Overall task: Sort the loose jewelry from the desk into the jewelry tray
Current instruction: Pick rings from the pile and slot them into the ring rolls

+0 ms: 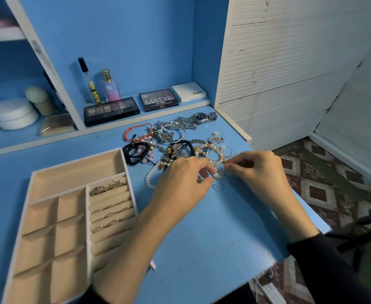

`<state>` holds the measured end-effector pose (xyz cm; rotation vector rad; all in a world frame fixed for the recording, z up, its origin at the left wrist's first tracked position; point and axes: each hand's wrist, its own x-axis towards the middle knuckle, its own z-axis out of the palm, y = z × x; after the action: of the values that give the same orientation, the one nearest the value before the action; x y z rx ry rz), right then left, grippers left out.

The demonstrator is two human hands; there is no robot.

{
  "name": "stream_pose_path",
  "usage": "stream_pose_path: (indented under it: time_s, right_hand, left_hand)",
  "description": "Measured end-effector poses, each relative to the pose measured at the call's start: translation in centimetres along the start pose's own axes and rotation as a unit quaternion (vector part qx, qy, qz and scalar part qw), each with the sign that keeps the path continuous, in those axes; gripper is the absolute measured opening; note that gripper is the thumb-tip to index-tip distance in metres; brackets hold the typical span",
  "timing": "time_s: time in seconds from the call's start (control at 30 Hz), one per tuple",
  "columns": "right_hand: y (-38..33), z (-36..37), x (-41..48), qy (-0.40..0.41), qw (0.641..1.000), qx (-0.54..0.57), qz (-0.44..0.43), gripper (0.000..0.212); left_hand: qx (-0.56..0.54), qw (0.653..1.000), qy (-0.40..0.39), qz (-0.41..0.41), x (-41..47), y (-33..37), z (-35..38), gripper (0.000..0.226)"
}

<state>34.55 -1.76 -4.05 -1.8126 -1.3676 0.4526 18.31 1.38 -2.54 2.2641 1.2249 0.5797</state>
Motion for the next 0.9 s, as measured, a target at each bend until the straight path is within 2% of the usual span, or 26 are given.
stream_pose_path:
  time_s: [0.1, 0.33, 0.47, 0.7, 0.9]
  right_hand:
    - [-0.1, 0.0, -0.1, 0.006, 1.000, 0.022, -0.006, 0.002]
    - [-0.6, 0.8, -0.1, 0.020, 0.982, 0.183, 0.034, 0.004]
    - [-0.7, 1.3, -0.1, 0.017, 0.980, 0.195, 0.034, 0.003]
    - [-0.6, 1.5, 0.0, 0.016, 0.978, 0.204, 0.031, 0.003]
    - [-0.5, 1.4, 0.0, 0.018, 0.972, 0.229, 0.040, 0.003]
  left_hand:
    - [0.002, 1.000, -0.001, -0.004, 0.1, 0.0, 0.0, 0.012]
    - [0.064, 0.998, -0.012, -0.012, 0.2, 0.5, 0.9, 0.022]
    - [0.099, 0.995, -0.009, -0.025, 0.2, 0.8, 1.5, 0.027]
    - [0.051, 0.998, -0.027, -0.035, 0.5, 0.8, 1.4, 0.022]
    - [0.016, 0.999, -0.013, -0.036, 0.5, 1.0, 1.3, 0.017]
